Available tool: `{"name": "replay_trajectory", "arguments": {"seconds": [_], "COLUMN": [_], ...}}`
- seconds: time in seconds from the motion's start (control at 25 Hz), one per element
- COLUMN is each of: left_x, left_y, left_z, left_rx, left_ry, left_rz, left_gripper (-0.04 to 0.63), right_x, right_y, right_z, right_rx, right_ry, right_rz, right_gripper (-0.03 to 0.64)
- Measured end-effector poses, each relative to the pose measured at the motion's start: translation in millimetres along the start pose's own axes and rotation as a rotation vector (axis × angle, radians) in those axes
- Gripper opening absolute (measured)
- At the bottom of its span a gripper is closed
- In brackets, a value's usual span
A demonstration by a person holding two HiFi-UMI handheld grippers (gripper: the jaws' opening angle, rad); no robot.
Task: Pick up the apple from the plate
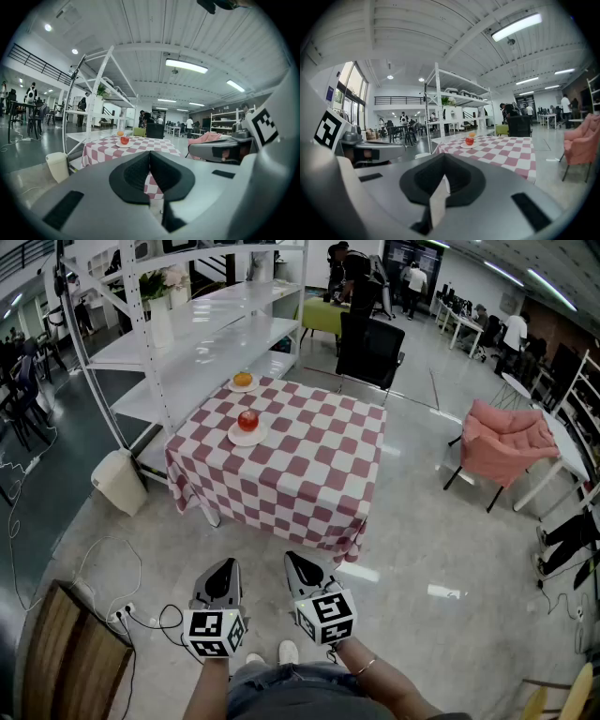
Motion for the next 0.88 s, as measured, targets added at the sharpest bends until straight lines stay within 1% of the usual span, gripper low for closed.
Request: {"name": "replay_trajectory", "arguments": {"seconds": [0.2, 0.4, 0.56, 0.88], "left_x": [1.2, 0.3, -1.3, -4.2], "left_y": [-2.1, -2.9, -5.7, -2.1], "left_z": [-8.4, -16.8, -20.7, -25.9], "left_rx": [-0.001, -0.001, 0.005, 0.035], "left_ry": [0.006, 0.018, 0.019, 0.022], "left_rz": [-0.020, -0.026, -0.024, -0.003], "left_gripper": [0.017, 0.017, 0.017, 0.017], "right_x": [1.5, 1.9, -2.2, -7.9], "right_y": [-5.7, -9.9, -18.8, -32.9], "right_z": [-4.0, -9.3, -9.0, -9.9], "right_rx": [0.004, 0.008, 0.004, -0.001], "right_ry": [-0.010, -0.016, -0.012, 0.016], "right_rz": [-0.002, -0.031, -0.058, -0.060], "right_gripper": [0.008, 0.009, 0.009, 0.009]}}
Point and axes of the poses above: the fingertips, and each gripper's own axes: z backward along the fingers, y to its left, x out of its top, the point moved 3 cm from there along z, backward along the fingers, and after that the axes turned 12 degrees about -x, right-handed, at the moved point
